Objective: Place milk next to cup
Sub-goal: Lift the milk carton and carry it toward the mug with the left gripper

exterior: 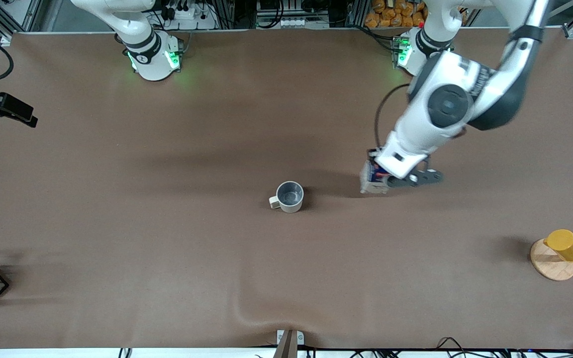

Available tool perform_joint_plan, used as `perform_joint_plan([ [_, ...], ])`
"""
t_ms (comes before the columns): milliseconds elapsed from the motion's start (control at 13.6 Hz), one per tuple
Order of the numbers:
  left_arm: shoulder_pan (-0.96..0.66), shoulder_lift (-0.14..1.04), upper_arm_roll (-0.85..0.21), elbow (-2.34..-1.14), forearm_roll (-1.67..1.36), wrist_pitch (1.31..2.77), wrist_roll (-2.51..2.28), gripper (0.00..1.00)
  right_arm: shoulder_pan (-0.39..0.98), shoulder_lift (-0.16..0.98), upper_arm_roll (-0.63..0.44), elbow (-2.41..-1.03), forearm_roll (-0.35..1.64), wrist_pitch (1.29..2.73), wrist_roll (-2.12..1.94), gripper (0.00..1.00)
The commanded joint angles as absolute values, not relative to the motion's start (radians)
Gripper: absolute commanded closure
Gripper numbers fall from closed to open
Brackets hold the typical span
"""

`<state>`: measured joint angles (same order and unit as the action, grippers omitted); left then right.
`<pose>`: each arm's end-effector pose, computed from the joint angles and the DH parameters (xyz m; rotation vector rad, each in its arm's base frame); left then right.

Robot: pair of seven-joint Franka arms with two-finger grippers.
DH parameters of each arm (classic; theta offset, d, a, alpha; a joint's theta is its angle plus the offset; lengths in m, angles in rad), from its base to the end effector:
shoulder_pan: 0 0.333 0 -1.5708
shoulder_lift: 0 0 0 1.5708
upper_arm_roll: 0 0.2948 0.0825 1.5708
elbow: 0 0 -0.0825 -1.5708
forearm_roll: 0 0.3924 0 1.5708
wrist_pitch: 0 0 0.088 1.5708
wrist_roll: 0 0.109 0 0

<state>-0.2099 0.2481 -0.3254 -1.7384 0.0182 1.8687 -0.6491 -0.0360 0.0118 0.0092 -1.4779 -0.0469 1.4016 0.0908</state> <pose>0.5383 -0.3044 0.4044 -3.1238 -0.1762 0.1901 0.5481 -0.0205 0.6246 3.0836 -0.1906 -0.1338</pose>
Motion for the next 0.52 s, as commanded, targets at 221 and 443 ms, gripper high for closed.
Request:
perform_joint_plan([
  [221,-0.423,0.386,-0.322,-1.576,0.037,1.847,-0.868,0.72,-0.040,0.008,0.025,-1.477,-0.063,1.399,0.110,0.00],
  [443,-0.466,0.445,-0.321,-1.525,0.041,1.848,-0.859,0.72,-0.040,0.008,0.025,-1.477,-0.061,1.399,0.110,0.00],
])
